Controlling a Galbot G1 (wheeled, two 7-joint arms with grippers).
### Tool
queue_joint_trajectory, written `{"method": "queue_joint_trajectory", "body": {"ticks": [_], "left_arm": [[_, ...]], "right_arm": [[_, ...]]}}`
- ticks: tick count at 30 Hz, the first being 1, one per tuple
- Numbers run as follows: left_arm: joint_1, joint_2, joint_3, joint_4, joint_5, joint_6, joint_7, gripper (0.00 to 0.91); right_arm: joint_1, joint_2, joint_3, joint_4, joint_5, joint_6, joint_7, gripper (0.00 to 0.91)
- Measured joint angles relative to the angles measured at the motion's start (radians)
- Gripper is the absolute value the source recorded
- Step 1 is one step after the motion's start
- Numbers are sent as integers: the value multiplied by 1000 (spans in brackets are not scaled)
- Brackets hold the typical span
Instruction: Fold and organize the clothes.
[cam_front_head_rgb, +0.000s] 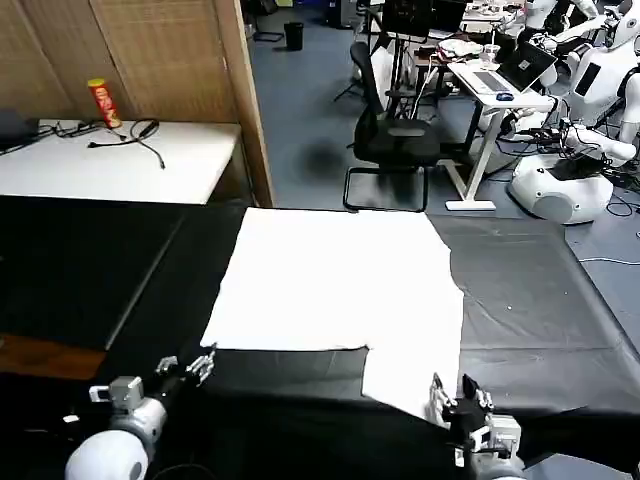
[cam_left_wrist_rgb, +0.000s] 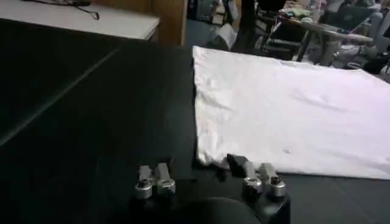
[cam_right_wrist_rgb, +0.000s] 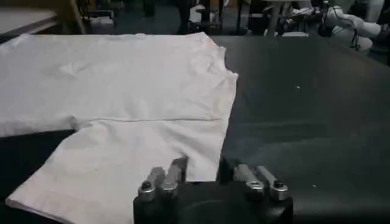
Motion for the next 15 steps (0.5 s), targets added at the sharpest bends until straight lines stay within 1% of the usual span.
{"method": "queue_joint_trajectory", "body": {"ticks": [3, 6, 10, 15], "left_arm": [[-1, -3, 4, -4, -4, -1, 3, 0], [7, -10, 5, -21, -23, -2, -4, 0], [32, -19, 2, -58, -22, -1, -31, 0], [88, -31, -9, -126, -29, 9, -73, 0]], "right_arm": [[-10, 1, 3, 9, -2, 0, 0, 0], [-24, 1, 11, 31, -5, -7, 8, 0], [-56, -1, 24, 85, -3, -43, 39, 0], [-116, -6, 43, 163, 2, -70, 57, 0]]}}
